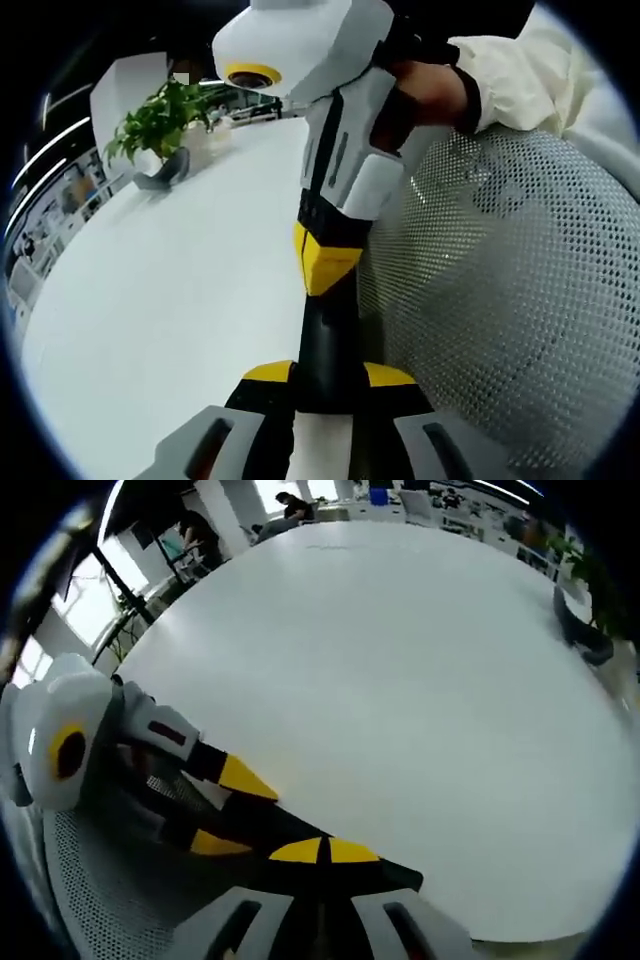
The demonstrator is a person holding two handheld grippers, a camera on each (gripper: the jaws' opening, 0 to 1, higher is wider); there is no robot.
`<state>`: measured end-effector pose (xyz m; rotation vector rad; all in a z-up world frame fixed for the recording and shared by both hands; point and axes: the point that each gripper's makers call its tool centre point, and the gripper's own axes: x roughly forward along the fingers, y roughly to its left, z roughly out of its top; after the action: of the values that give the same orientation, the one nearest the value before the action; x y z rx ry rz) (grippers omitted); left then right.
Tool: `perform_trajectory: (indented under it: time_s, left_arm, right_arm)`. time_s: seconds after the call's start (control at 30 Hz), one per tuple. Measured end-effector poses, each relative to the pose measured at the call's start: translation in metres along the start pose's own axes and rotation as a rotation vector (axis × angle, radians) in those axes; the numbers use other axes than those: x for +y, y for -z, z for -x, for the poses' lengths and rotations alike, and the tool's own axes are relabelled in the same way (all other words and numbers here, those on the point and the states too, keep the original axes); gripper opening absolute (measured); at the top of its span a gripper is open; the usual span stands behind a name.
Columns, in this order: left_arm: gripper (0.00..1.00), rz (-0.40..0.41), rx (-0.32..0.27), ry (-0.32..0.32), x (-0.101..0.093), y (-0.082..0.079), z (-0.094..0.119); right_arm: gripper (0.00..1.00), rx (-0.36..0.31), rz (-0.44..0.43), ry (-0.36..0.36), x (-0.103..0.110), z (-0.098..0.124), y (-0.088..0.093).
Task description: Press the specified remote control buttons in sequence, fully releasing each button before pressing the next.
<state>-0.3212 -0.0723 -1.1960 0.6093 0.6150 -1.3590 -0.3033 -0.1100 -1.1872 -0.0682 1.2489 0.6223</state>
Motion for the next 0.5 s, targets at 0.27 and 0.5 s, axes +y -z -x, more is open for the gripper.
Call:
perform_trajectory:
  time_s: [0.27,0.5]
  left_arm:
    - [0.24,0.007,-0.001,0.000,0.000,0.000,0.000]
    - [0.24,0.007,-0.002,0.000,0.001,-0.001,0.000]
  right_arm:
    - [0.00,0.021,-0.125,-0.031,0.000,0.007,0.004]
    - [0.00,0.013,-0.106,-0.073,0.009,0.005,0.003]
